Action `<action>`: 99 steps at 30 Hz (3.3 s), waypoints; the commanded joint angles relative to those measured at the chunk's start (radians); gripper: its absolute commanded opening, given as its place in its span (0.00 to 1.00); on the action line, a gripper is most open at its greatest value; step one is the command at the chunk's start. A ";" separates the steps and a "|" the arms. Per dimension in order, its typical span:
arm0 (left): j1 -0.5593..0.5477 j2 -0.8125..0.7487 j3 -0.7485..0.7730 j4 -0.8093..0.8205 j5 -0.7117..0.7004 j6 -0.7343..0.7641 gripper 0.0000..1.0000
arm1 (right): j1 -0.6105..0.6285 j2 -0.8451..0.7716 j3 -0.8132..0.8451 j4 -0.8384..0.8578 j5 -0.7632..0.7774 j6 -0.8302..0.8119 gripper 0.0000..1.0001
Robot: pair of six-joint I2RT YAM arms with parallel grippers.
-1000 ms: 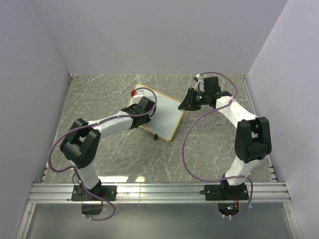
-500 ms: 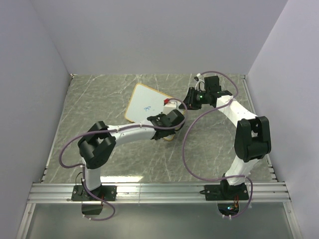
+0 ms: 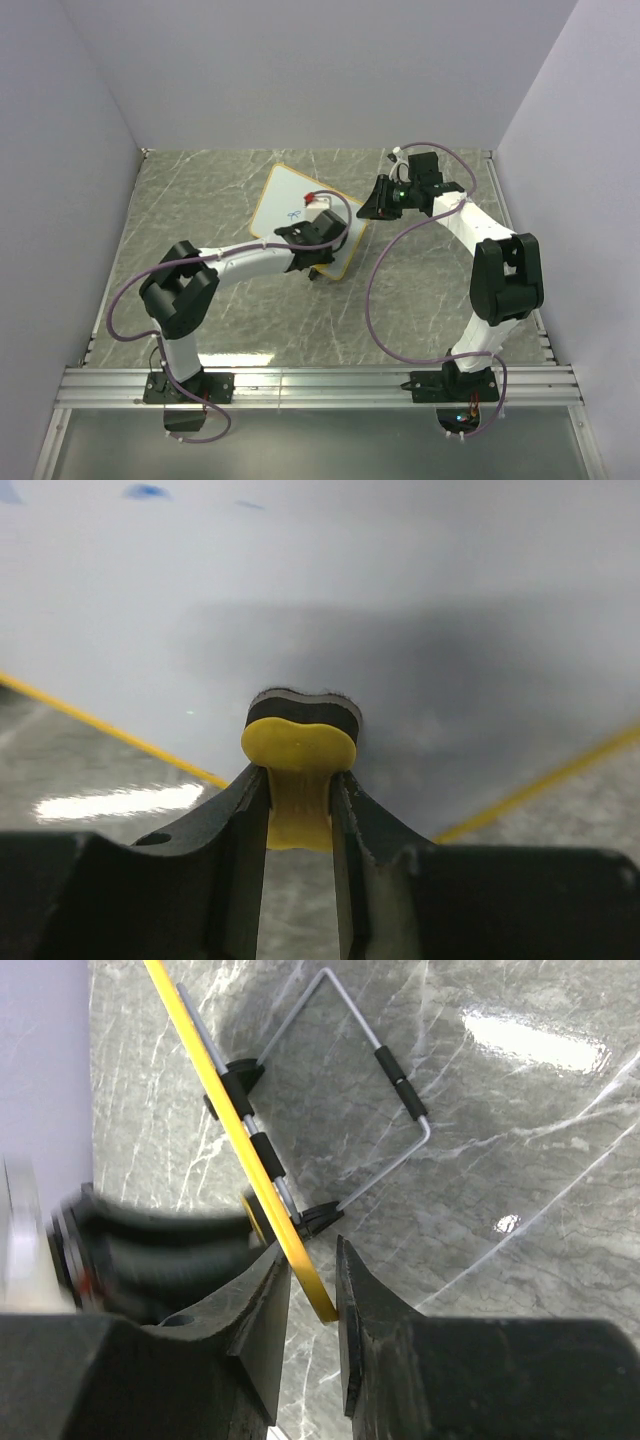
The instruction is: Erase the whiteboard
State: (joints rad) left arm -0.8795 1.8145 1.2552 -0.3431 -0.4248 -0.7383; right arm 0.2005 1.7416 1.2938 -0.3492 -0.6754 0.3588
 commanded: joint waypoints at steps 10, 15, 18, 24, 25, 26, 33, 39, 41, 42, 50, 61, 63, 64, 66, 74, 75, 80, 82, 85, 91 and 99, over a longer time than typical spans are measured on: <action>0.062 -0.012 0.022 0.013 0.030 -0.001 0.00 | 0.004 -0.024 0.019 -0.022 -0.001 0.025 0.00; -0.013 0.029 0.095 0.023 0.066 0.013 0.00 | 0.005 -0.019 0.021 -0.022 -0.003 0.026 0.00; -0.041 0.057 0.142 0.018 0.083 0.031 0.00 | 0.005 -0.019 0.018 -0.022 -0.003 0.026 0.00; -0.010 0.063 0.170 -0.008 0.046 0.040 0.00 | 0.005 -0.027 0.012 -0.030 0.002 0.020 0.00; 0.005 0.057 0.161 -0.002 0.049 0.036 0.00 | 0.004 -0.028 0.012 -0.033 0.004 0.019 0.00; 0.035 0.042 0.139 0.003 0.058 0.033 0.00 | 0.005 -0.028 0.012 -0.033 0.004 0.017 0.00; 0.201 -0.018 0.017 0.044 0.086 0.024 0.00 | 0.007 -0.022 0.019 -0.040 -0.001 0.017 0.00; 0.251 -0.011 0.003 0.053 0.103 0.051 0.00 | 0.007 -0.002 0.044 -0.056 -0.001 0.011 0.00; 0.218 0.009 0.048 0.036 0.097 0.065 0.00 | 0.007 0.007 0.050 -0.056 -0.003 0.014 0.00; 0.203 0.017 0.068 0.029 0.092 0.068 0.00 | 0.007 0.009 0.053 -0.054 -0.003 0.014 0.00; 0.088 0.098 0.285 -0.022 0.129 0.105 0.00 | 0.007 0.026 0.067 -0.057 -0.006 0.014 0.00; 0.259 0.069 0.199 0.006 0.152 0.085 0.00 | 0.005 0.024 0.076 -0.094 0.007 -0.021 0.00; 0.301 0.062 0.150 0.019 0.152 0.085 0.00 | 0.005 0.022 0.076 -0.096 0.005 -0.021 0.00; 0.315 0.055 0.136 0.023 0.152 0.083 0.00 | 0.005 0.024 0.079 -0.097 0.005 -0.020 0.00; 0.344 0.048 0.098 0.033 0.161 0.077 0.00 | 0.005 0.027 0.081 -0.097 0.005 -0.020 0.00; 0.303 0.043 0.101 0.029 0.167 0.088 0.00 | 0.004 0.044 0.093 -0.093 -0.003 -0.014 0.00; 0.275 0.046 0.130 0.021 0.164 0.089 0.00 | 0.007 0.045 0.094 -0.091 -0.003 -0.012 0.00; 0.186 0.077 0.254 -0.022 0.175 0.103 0.00 | 0.004 0.049 0.096 -0.089 -0.006 -0.011 0.00; 0.163 0.098 0.326 -0.036 0.182 0.117 0.00 | 0.004 0.049 0.094 -0.089 -0.009 -0.011 0.00; 0.168 0.123 0.388 -0.059 0.178 0.131 0.00 | 0.004 0.044 0.093 -0.091 -0.009 -0.011 0.00; 0.276 0.117 0.348 -0.048 0.210 0.119 0.00 | 0.005 0.035 0.091 -0.103 -0.004 -0.018 0.00; 0.442 0.086 0.141 0.007 0.227 0.116 0.00 | 0.004 0.032 0.084 -0.103 -0.001 -0.018 0.00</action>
State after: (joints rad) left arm -0.4698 1.9125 1.4593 -0.3454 -0.2020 -0.6247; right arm 0.2005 1.7752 1.3544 -0.4156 -0.7174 0.3462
